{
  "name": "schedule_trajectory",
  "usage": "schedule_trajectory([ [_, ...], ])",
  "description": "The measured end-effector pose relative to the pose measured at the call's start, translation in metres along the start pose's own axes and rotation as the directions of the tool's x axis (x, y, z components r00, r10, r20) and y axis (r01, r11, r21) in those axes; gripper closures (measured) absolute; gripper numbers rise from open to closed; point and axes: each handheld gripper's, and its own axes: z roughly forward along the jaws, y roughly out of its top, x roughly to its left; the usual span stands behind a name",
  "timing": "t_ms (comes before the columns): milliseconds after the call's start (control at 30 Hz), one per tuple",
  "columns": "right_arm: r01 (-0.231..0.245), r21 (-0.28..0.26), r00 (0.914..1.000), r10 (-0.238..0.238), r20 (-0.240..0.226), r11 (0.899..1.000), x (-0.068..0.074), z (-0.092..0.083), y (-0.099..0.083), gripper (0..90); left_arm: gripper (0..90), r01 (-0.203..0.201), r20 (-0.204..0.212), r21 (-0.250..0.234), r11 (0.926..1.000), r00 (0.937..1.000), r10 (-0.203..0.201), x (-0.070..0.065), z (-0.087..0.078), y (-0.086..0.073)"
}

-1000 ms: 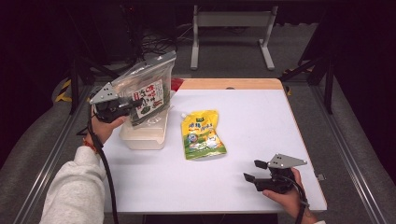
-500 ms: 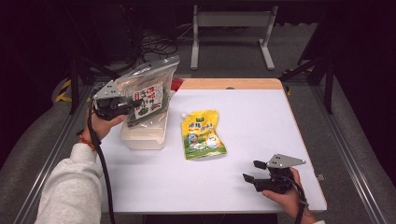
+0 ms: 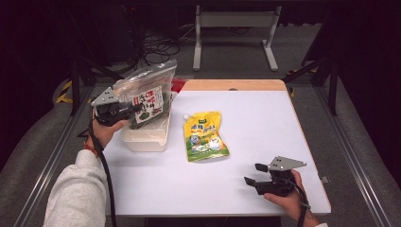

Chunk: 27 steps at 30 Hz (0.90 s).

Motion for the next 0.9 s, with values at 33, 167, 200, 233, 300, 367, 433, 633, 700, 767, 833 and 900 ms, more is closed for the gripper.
schedule_trajectory([
  [33,0.000,0.001,1.0000,0.000,-0.001,1.000,0.000,0.000,0.000,31.4,76.5,0.017,0.006,-0.007,0.9998,0.9998,-0.017,0.002,0.000,-0.002],
  [167,0.004,0.003,1.0000,-0.004,-0.003,1.000,0.001,0.002,0.001,31.4,76.4,0.014,0.006,-0.014,0.9998,0.9999,-0.014,0.002,0.000,-0.004],
  [200,0.006,0.005,1.0000,-0.006,-0.006,1.000,0.001,0.003,0.002,31.4,76.4,0.022,0.008,-0.020,0.9996,0.9997,-0.022,0.001,0.000,-0.007],
  [233,0.008,0.007,1.0000,-0.008,-0.006,1.000,0.002,0.004,0.002,31.4,76.4,0.023,0.007,-0.024,0.9995,0.9997,-0.022,0.001,0.000,-0.008],
  [300,0.011,0.008,0.9999,-0.011,-0.005,1.000,0.002,0.004,0.002,31.3,76.4,0.024,0.006,-0.027,0.9993,0.9997,-0.024,0.001,-0.001,-0.009],
  [367,0.015,0.011,0.9999,-0.015,-0.006,1.000,0.002,0.005,0.002,31.3,76.3,0.024,0.000,-0.028,0.9993,0.9997,-0.024,0.000,-0.001,-0.010],
  [433,0.012,0.009,0.9999,-0.012,-0.007,1.000,0.001,0.006,0.003,31.3,76.0,0.025,-0.012,-0.028,0.9993,0.9996,-0.025,0.000,-0.001,-0.010],
  [633,0.020,0.009,0.9998,-0.020,-0.003,1.000,0.000,0.006,0.004,31.5,72.2,0.035,-0.036,-0.018,0.9992,0.9987,-0.036,-0.006,-0.002,-0.007],
  [700,0.018,0.008,0.9998,-0.018,0.000,1.000,-0.001,0.005,0.004,31.6,69.4,0.040,-0.047,-0.014,0.9991,0.9981,-0.041,-0.008,-0.004,-0.006],
  [767,0.019,0.008,0.9998,-0.019,0.003,1.000,-0.002,0.004,0.004,31.7,67.3,0.035,-0.063,-0.009,0.9994,0.9974,-0.035,-0.009,-0.006,-0.005],
  [833,0.018,0.004,0.9998,-0.018,0.006,1.000,-0.003,0.003,0.004,31.7,65.8,0.028,-0.074,-0.004,0.9996,0.9969,-0.028,-0.012,-0.008,-0.004],
  [900,0.019,0.004,0.9998,-0.019,0.006,1.000,-0.003,0.003,0.005,31.8,64.8,0.026,-0.099,-0.005,0.9997,0.9947,-0.026,-0.014,-0.011,-0.002],
])
